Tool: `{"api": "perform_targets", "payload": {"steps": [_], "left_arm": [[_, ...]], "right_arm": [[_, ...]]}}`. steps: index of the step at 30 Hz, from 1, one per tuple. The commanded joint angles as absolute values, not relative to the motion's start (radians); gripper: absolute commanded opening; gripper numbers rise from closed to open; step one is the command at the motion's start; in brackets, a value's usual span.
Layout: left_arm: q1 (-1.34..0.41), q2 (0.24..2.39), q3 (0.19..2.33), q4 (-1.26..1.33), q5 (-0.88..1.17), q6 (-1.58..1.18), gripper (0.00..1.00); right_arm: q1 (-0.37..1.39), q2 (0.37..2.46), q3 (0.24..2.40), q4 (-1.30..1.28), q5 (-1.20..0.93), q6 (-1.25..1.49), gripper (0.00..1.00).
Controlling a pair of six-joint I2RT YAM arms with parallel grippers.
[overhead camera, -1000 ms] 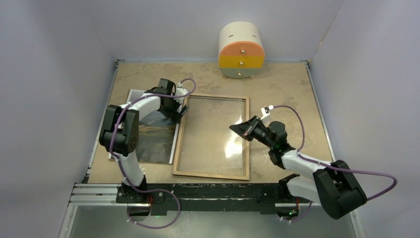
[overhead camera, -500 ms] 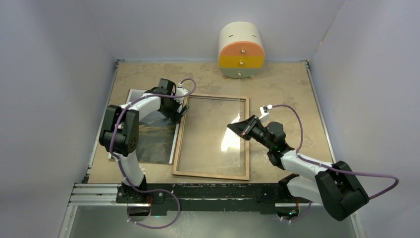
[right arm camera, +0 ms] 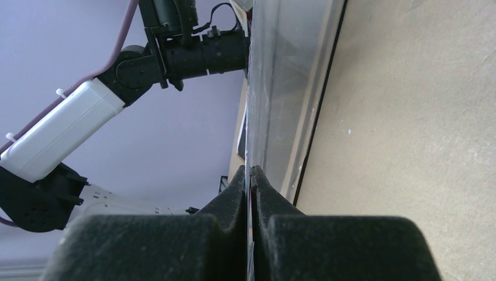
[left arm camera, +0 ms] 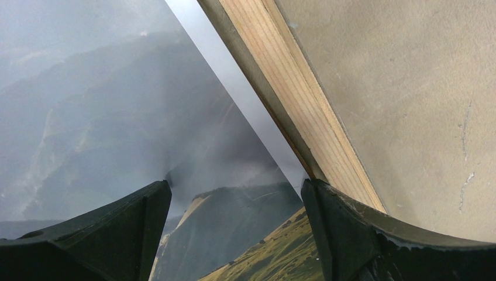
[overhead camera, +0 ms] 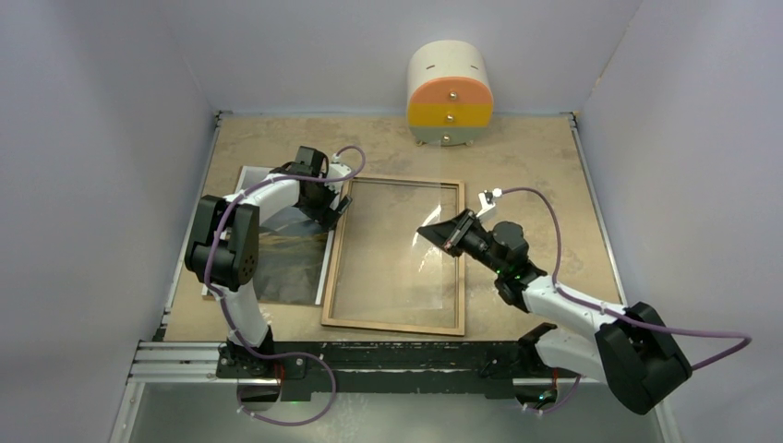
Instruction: Put the photo into the frame
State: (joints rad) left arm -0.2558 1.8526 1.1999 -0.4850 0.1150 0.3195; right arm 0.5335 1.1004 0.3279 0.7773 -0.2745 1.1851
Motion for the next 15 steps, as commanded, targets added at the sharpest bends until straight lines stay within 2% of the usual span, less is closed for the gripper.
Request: {"api": "perform_targets", "payload": {"steps": [1,15], "left_arm": [[-0.278,1.866,1.172,-0.505,0.123,0.293,0.90],[-0.278,1.861,1.147,-0.482,0.081,0.280,0.90]], "right_arm": [[0.563,1.126,0.391,0.796,-0.290,1.158,0.00],[0.607,1.119,0.422,0.767,-0.270,1.131,0.00]]}}
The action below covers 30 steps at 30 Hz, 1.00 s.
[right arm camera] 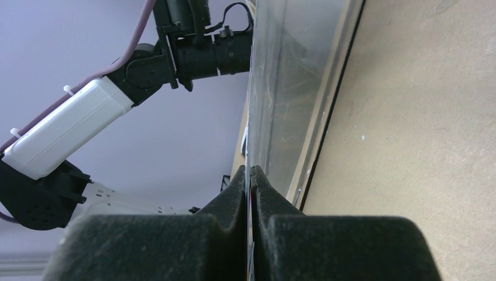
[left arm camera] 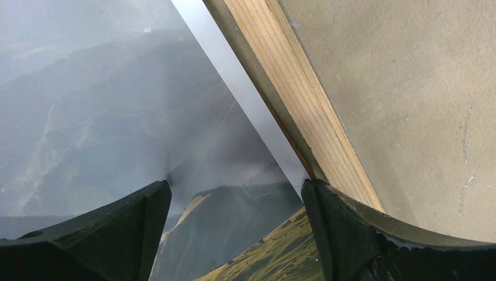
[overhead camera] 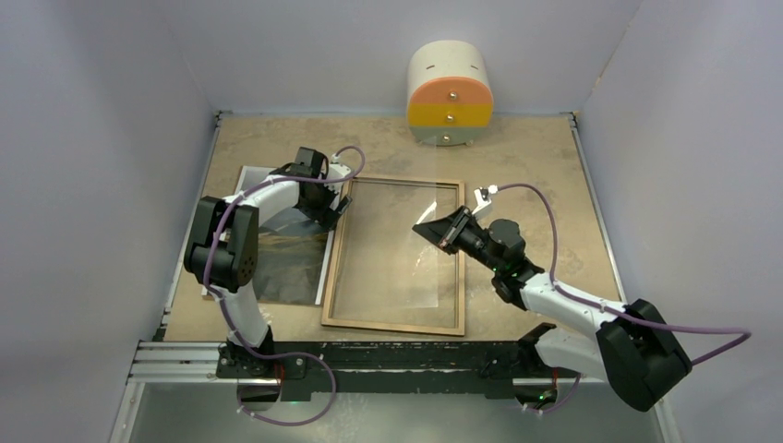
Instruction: Put the photo into the frame
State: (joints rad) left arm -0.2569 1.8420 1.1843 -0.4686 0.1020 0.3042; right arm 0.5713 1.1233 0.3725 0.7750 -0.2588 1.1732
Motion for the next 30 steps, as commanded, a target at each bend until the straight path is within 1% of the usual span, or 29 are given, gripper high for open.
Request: {"api": "perform_targets", "payload": {"steps": [1,14,22,30], "left_arm": [[-0.278,1.861,1.149,-0.480,0.078,0.276,0.90],[-0.278,1.859,1.138,-0.466,0.082,0.248,0.90],[-0.278,1.858,1.141,-0.466,0.078,0.250,0.90],[-0.278,1.858,1.142,-0.461,0.079,0.251,0.90]], "right_arm": [[0.612,1.120,0.429,0.757,-0.267,1.125,0.00],[0.639,1.133,0.478,0.700,-0.257,1.087,0.00],[0.638,1.116,0.453,0.606,-0.202,1.109,0.00],[0.638,1.087,0.414,0.586,-0.172,1.125,0.00]]}}
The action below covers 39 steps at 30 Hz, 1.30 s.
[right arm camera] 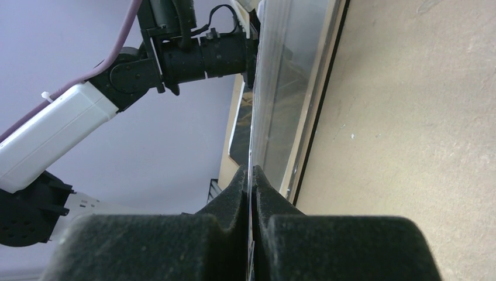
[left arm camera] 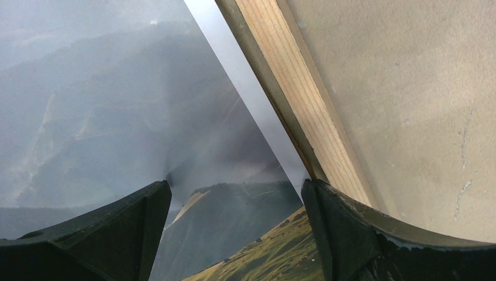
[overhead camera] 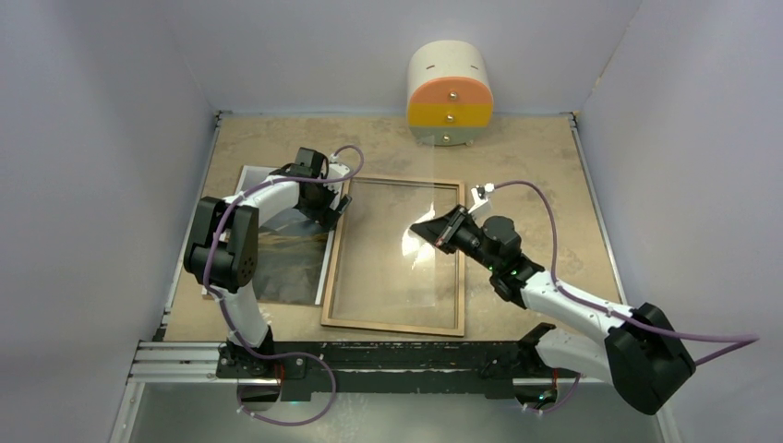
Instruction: Put the photo into the frame
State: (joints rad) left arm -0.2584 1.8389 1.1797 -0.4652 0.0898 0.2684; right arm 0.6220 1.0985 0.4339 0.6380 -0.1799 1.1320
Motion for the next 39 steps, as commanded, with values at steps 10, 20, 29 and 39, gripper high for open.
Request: {"api": "perform_targets", "payload": {"steps": [10,20,29,39], "left_arm": [[-0.278,1.857,1.142,-0.463,0.081,0.255,0.90],[-0.278,1.852,1.143,-0.468,0.074,0.258,0.90],[-0.278,1.854,1.140,-0.464,0.075,0.258,0.90],[-0.278,1.850,1.133,-0.463,0.075,0.262,0.90]], "right_arm": [[0.632,1.083,0.380,0.603,-0.165,1.114,0.00],[0.608,1.071,0.370,0.533,-0.148,1.061,0.00],[0.583,1.051,0.303,0.593,-0.162,1.042,0.00],[0.583,1.145,0.325,0.655,-0.211,1.043,0.00]]}}
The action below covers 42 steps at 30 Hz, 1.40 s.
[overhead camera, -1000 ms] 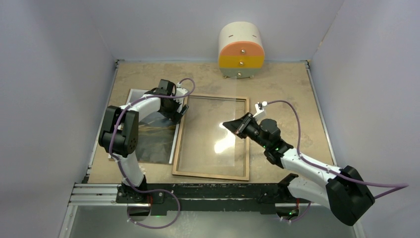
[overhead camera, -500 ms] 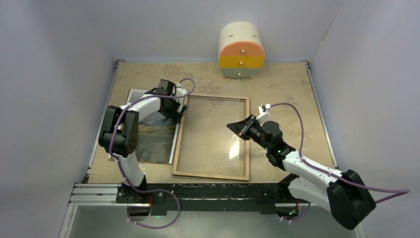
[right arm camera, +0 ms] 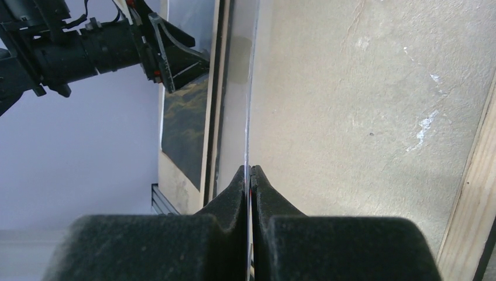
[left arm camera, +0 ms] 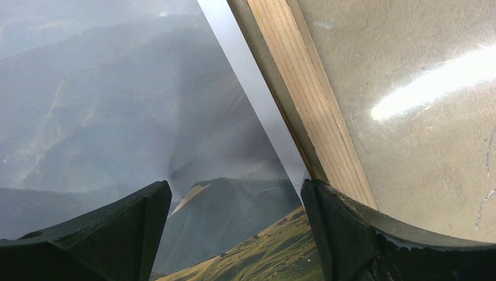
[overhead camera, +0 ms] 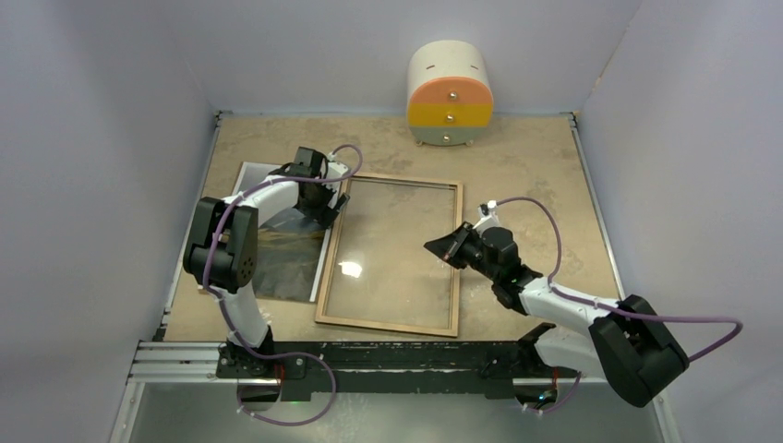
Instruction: Put the photo into the frame
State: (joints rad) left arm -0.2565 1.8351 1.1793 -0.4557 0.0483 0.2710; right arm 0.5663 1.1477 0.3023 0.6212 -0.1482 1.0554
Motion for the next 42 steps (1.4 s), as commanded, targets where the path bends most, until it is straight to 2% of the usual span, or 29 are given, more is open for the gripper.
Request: {"api": "perform_targets", "payload": {"steps": [1,7,11,12,13,14,17,21,26,42], "left_arm": [[-0.278,1.849,1.132,-0.463,0.075,0.262,0.90],[-0.278,1.850,1.131,-0.465,0.081,0.268,0.90],[-0.278,1.848,1.128,-0.467,0.077,0.272,0.90],[-0.278,1.847,1.126,-0.467,0.077,0.273,0.90],[-0.278,1.846,1.125,-0.467,0.077,0.273,0.90],[-0.278,1.845,1.124,-0.466,0.077,0.272,0.90],[-0.278,1.844,1.121,-0.463,0.076,0.273,0.90],[-0.278,1.847,1.118,-0.460,0.077,0.272,0.90],[-0.278,1.853,1.121,-0.460,0.078,0.272,0.90],[-0.278,1.859,1.123,-0.462,0.083,0.272,0.90]], "right_arm": [[0.584,1.142,0.324,0.648,-0.206,1.043,0.00],[0.583,1.144,0.313,0.630,-0.187,1.035,0.08],[0.583,1.169,0.335,0.616,-0.184,1.010,0.31],[0.583,1.177,0.349,0.598,-0.177,1.000,0.39],[0.583,1.185,0.364,0.577,-0.170,0.988,0.52],[0.584,1.191,0.384,0.543,-0.160,0.974,0.60],[0.584,1.194,0.429,0.444,-0.123,0.939,0.75],[0.584,1.191,0.469,0.329,-0.074,0.892,0.89],[0.585,1.214,0.525,0.213,-0.038,0.851,0.99],[0.597,1.380,0.746,-0.084,0.062,0.731,0.99]]}}
